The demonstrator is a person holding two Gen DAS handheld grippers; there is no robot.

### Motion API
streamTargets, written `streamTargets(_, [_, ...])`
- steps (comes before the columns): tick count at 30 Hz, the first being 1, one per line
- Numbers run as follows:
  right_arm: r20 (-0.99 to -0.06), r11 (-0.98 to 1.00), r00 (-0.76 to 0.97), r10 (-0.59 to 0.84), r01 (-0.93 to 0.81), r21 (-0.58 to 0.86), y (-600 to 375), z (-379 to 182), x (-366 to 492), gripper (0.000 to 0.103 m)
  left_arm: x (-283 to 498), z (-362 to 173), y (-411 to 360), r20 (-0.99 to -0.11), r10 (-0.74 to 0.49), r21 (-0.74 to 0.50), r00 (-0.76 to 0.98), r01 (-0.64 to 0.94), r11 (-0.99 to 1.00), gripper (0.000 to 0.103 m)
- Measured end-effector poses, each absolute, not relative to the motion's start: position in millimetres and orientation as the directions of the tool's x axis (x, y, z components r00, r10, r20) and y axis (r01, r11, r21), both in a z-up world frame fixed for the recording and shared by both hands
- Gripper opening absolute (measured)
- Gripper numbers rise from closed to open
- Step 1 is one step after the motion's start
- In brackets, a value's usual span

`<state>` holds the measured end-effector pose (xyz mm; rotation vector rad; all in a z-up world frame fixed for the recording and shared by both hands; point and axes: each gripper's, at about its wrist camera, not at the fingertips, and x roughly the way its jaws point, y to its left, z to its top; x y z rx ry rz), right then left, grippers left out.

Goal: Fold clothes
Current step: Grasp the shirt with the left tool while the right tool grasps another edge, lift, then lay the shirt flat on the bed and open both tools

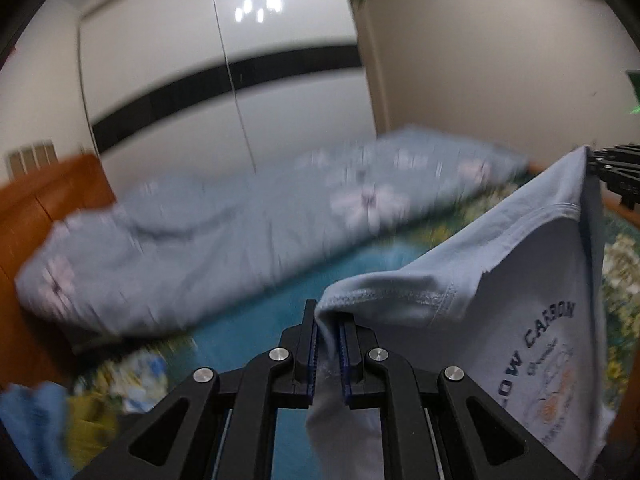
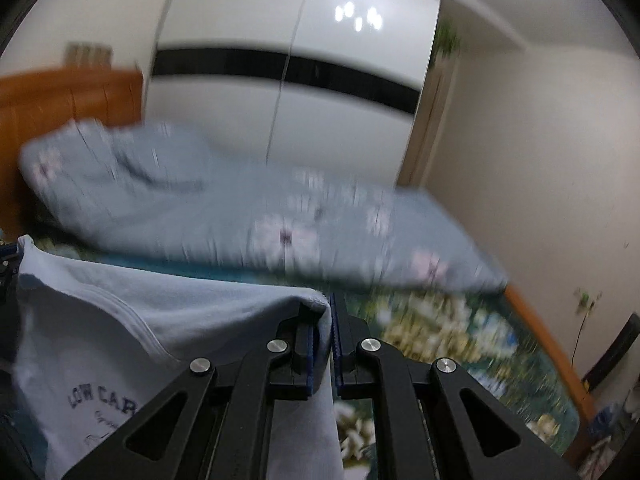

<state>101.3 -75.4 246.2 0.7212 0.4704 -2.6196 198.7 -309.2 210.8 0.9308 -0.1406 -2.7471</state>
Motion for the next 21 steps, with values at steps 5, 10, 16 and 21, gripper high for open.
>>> streamTargets(5, [-0.704, -0.881, -0.678, -0.213, 0.444, -0.161, -84, 154, 49, 0.007, 149, 127, -326, -0.719, -0.226, 0.092, -0.657, 0.233, -0.968, 0.010])
streamTargets(10, [-0.728, -0.874, -0.661, -0.181, 0.448, -0.189, -109, 132, 16, 0.007, 116, 113, -347, -0.729, -0.273, 0.071, -0.627, 0.328, -0.942, 0.001])
streamTargets(16, [-0.753, -0.876, -0.639, -0.158, 0.442, -0.192, -137, 113, -42, 0.007, 80, 85, -394, -0.770, -0.249, -0.035, -0.588, 0.428, -0.903, 0.001])
streamTargets(21, [-0.819, -0.884, -0.569, -0.076, 0.419, -0.208, -138, 54, -67, 0.007, 80, 40, -395, -0.825, -0.108, -0.137, -0.554, 0.382, -0.914, 0.001])
